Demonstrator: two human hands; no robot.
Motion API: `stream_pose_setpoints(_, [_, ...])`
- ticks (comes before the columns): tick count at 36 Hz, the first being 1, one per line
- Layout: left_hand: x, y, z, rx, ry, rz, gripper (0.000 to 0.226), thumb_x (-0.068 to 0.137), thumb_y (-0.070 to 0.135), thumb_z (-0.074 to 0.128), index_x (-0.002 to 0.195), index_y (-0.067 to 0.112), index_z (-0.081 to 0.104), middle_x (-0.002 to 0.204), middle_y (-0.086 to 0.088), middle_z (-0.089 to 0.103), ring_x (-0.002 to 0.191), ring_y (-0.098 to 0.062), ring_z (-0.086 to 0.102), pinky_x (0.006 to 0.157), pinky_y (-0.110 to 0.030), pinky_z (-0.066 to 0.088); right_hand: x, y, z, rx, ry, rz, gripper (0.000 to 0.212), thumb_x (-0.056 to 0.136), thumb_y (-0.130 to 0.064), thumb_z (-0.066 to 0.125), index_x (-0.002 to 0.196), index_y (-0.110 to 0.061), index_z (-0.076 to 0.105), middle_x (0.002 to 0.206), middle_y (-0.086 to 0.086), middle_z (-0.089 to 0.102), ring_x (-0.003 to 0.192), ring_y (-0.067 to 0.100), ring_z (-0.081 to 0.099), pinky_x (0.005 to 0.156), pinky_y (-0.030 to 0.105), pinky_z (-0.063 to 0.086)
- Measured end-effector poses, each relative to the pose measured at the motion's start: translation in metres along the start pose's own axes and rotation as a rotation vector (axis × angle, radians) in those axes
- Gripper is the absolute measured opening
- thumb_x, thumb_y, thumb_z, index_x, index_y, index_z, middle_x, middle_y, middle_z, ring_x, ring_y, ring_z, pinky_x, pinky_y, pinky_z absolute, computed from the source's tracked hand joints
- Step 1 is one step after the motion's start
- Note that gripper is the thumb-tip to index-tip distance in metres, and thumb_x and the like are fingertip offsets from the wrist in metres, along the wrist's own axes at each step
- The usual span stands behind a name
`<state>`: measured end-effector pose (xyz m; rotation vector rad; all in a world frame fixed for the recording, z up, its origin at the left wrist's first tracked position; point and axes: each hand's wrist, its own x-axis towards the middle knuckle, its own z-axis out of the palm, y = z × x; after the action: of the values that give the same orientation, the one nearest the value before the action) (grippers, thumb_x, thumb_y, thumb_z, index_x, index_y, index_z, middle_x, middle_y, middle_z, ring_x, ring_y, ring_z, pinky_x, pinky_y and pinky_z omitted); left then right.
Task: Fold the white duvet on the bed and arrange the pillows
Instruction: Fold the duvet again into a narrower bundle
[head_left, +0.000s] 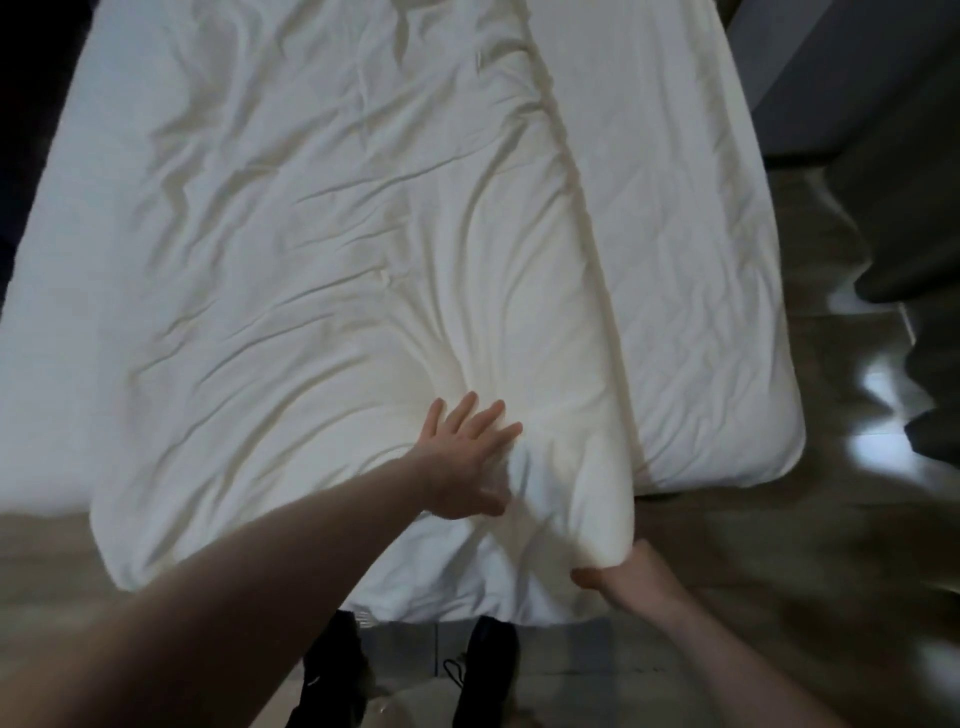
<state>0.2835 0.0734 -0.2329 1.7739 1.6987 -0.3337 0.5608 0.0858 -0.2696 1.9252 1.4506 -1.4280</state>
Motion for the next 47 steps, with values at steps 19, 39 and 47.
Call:
stream_pose_setpoints(19, [-0.119,0.047,0.118,-0.182,-0.263,-0.077,0.09,0.085,0.043,0.06,0.156,0.031,0.006,0.164,0.006,-0.012,0.151,-0.019,-0.011,0.123,-0.042,0.0,-0.093,0.03,0.022,0.083,-0.207,-0.029,0.055,0.059,-0.028,0.092,0.107,-0.015,0.067,0.108,-0.002,0.071,0.099,0.014,0.067,0.089,0.034,0.055])
stream_pose_setpoints(39, [-0.294,0.152,0.112,-1.602,-0.155,-0.911,0.08,0.055,0.066,0.072,0.12,0.026,0.05,0.114,0.005,0.055,0.096,-0.016,0.057,0.079,-0.035,0.051,-0.261,0.005,-0.016,0.905,-0.302,0.169,0.033,0.089,-0.019,0.063,0.114,0.001,0.068,0.109,0.017,0.073,0.102,0.032,0.069,0.093,0.039,0.053])
stream_pose_setpoints(47, [-0.301,0.187,0.061,-2.356,-0.286,-0.783,0.107,0.053,0.102,0.039,0.117,0.022,0.069,0.107,-0.01,0.071,0.103,-0.033,0.062,0.096,-0.05,0.047,-0.304,-0.033,-0.019,1.063,-0.41,0.149,0.03,0.089,-0.02,0.061,0.111,0.0,0.069,0.1,0.017,0.074,0.089,0.031,0.072,0.079,0.036,0.056])
